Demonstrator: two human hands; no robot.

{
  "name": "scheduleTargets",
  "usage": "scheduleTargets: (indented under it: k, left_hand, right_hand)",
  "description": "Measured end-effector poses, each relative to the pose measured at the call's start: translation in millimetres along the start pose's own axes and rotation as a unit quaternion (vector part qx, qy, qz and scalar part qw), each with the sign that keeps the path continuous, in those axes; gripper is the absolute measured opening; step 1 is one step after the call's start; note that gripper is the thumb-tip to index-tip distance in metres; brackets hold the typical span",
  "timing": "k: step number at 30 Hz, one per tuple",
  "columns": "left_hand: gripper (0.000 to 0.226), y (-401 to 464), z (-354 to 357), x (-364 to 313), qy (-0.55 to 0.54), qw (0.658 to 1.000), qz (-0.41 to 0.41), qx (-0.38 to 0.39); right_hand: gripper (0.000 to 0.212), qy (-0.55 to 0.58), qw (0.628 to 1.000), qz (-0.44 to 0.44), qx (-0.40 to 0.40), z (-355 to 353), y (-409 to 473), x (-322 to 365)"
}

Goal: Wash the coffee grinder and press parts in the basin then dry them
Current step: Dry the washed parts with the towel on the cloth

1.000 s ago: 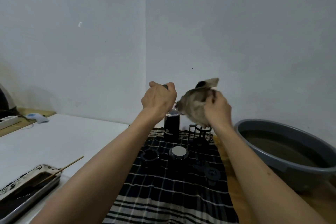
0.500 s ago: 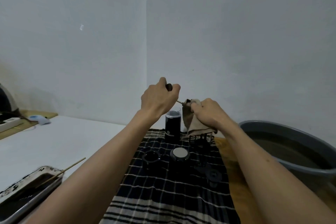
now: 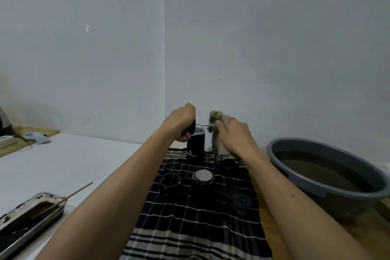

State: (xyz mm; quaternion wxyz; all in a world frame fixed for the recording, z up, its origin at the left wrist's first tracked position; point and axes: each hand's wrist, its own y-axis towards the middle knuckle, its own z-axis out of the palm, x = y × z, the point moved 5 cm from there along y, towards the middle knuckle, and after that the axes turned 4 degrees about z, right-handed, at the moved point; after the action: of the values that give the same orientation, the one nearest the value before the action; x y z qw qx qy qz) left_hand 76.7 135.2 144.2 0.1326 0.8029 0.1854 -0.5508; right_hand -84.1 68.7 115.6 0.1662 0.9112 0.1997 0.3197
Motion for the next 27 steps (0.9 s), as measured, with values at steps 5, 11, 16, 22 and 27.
scheduleTargets:
  k: [5, 11, 16, 22, 27]
  left_hand:
    - [0.034, 6, -4, 7, -0.003, 0.999, 0.025, -0.034]
    - [0.033, 13, -13, 28, -0.134, 0.991, -0.023, 0.022]
    - [0.027, 15, 9, 25, -0.236, 0.971, -0.041, 0.017]
    - [0.026, 19, 1, 34, -0.347, 0.932, -0.079, -0.076]
    - [0.026, 13, 22, 19, -0.343, 0.938, -0.043, -0.016]
  right_hand:
    - [0.045, 0.033, 0.998, -0.011, 0.048, -13, -1, 4]
    - [0.062, 0.360, 0.919, 0.158, -0.012, -41, 6, -18]
    - [0.048, 0.280, 0.954, 0.088, 0.060, -25, -6, 13]
    - [0.043, 0.319, 0.930, 0.086, -0.162, -42, -21, 1]
    - [0.028, 0.163, 0.965, -0.142, -0.148, -26, -20, 52]
